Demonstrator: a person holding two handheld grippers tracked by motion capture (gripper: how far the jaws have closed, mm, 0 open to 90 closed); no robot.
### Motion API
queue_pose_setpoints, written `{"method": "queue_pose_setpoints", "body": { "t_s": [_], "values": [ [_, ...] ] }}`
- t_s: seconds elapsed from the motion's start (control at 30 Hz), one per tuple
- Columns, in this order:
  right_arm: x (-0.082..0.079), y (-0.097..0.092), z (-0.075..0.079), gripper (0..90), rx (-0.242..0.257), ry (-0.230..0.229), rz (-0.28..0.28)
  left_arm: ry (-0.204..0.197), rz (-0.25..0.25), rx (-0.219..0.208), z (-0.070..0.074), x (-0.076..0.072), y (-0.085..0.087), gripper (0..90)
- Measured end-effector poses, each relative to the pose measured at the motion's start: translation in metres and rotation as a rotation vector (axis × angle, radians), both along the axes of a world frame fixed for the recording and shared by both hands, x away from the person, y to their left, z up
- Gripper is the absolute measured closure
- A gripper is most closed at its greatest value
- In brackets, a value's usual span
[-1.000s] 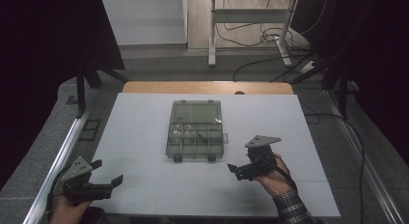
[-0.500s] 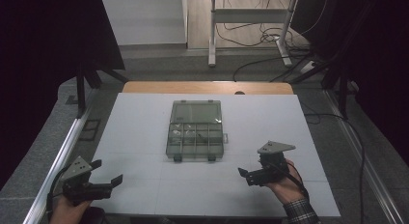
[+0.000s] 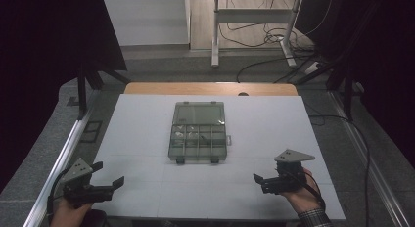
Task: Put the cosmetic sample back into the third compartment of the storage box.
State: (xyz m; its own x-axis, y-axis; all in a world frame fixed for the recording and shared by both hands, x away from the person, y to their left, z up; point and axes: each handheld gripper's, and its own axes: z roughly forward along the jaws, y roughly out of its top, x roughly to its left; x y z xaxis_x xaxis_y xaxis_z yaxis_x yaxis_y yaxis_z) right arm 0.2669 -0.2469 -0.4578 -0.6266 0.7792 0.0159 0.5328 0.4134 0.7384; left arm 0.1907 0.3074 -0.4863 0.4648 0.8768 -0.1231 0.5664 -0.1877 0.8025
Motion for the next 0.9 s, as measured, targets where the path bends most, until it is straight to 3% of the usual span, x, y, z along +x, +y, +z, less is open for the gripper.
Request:
{"method": "queue_pose_setpoints", "body": {
  "t_s": [0.5,0.9],
  "values": [
    [-0.018,-0.032,-0.007,0.5,0.018,0.000,-0.078,0.003,0.005,-0.002,0.000,0.000,0.001,2.6],
    [-0.025,-0.042,-0.014,0.7,0.015,0.015,-0.102,0.004,0.006,0.000,0.000,0.001,0.000,2.6]
  ]
}}
